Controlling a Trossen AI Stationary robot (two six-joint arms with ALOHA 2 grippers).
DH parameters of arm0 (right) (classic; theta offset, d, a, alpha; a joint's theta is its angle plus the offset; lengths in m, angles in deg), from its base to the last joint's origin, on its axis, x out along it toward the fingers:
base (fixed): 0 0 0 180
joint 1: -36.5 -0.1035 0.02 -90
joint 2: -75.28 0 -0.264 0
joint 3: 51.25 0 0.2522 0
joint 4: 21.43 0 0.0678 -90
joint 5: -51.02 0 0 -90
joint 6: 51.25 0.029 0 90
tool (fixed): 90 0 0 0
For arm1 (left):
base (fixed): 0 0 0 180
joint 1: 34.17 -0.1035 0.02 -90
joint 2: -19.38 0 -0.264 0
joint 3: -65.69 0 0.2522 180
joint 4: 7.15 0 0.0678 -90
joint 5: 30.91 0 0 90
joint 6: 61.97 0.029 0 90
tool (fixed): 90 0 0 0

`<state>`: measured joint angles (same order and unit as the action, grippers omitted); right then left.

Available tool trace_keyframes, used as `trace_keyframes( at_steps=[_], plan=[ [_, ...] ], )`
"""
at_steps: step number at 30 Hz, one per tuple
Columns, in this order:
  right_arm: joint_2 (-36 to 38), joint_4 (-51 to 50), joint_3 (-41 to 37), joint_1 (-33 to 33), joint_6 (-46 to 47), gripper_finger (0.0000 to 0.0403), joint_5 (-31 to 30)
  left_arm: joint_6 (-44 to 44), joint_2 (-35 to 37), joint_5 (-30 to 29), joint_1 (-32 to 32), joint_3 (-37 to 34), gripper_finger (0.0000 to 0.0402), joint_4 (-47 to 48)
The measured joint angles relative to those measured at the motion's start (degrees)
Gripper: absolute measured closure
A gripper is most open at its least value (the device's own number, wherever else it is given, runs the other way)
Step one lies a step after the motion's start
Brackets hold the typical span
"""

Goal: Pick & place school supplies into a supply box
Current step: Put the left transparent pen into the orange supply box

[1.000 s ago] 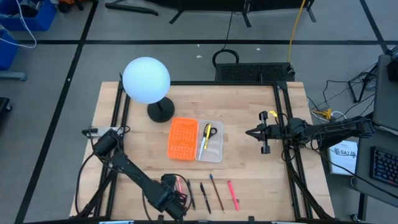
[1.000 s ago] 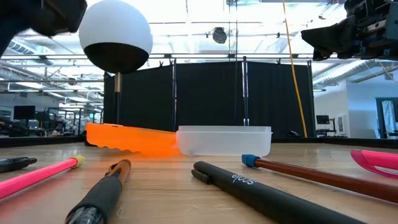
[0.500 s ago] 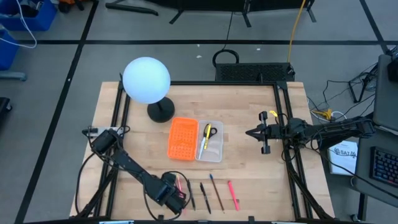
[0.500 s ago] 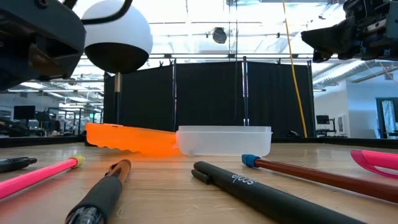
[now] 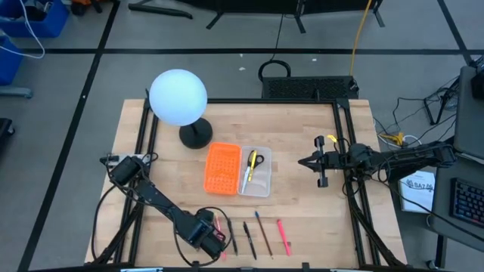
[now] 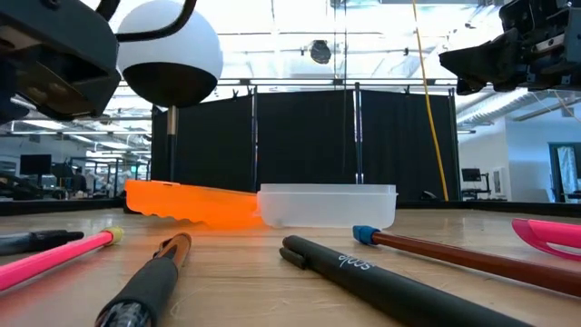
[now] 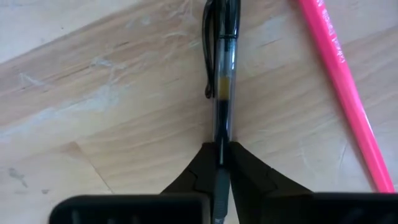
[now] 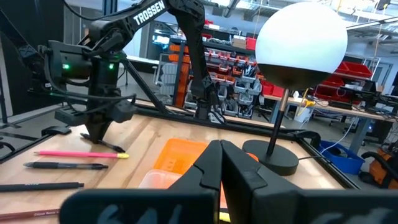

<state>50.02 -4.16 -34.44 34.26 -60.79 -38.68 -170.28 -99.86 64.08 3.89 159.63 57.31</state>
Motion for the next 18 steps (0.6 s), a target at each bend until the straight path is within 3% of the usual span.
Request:
trace_keyframes(
  at_steps=[4, 9, 18],
  plan=[
    [0.0, -0.04, 0.0, 0.0, -0.05, 0.0403, -0.05, -0.33, 2.15, -4.02, 0.72, -0.23, 0.0373, 0.45],
    [-0.04, 0.04, 0.0, 0.0, -0.07, 0.0403, -0.11, -0.4, 7.37, -17.19, 0.75, -0.64, 0.0374, 1.52],
    [-0.07, -0.05, 0.0, 0.0, 1.11, 0.0403, -0.14, 4.33, 14.39, -19.99, -4.38, -0.29, 0.0372, -4.58]
  ],
)
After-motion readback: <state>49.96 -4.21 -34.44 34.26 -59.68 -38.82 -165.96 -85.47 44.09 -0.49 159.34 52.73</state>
